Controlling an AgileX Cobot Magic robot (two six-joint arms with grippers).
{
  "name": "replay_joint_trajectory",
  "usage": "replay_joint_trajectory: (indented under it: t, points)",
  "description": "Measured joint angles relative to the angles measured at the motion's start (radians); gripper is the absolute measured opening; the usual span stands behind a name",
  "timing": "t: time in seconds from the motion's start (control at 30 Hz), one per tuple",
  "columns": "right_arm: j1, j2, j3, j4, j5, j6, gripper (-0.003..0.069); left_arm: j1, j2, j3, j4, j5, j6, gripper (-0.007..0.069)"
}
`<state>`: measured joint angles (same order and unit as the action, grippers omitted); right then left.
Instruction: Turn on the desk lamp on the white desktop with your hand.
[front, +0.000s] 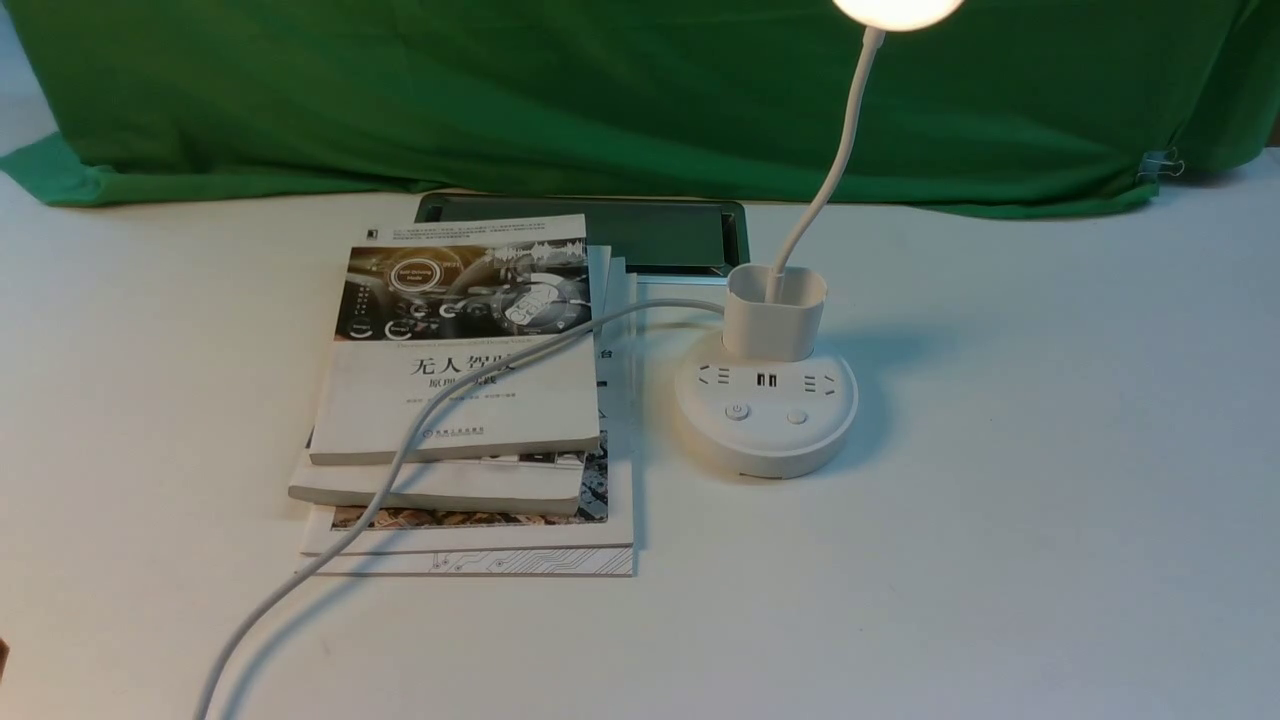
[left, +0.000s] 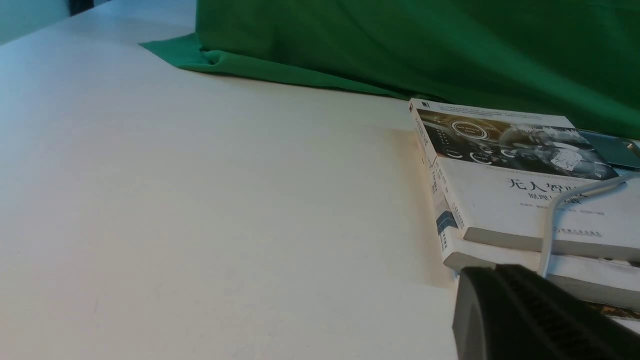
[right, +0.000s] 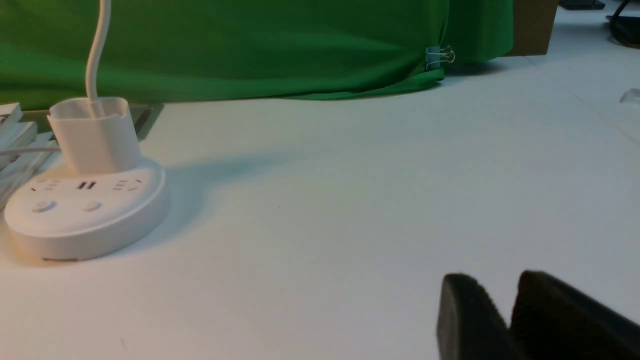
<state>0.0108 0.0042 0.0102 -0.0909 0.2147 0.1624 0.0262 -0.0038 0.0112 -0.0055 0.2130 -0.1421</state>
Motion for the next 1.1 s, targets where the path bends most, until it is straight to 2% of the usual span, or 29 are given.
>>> replay_joint_trajectory:
  t: [1.1]
  points:
    - [0.0,0.0,0.0,0.0,0.003,0.0,0.0238,0.0,0.0,0.0,0.0,0.0,0.003,0.0021]
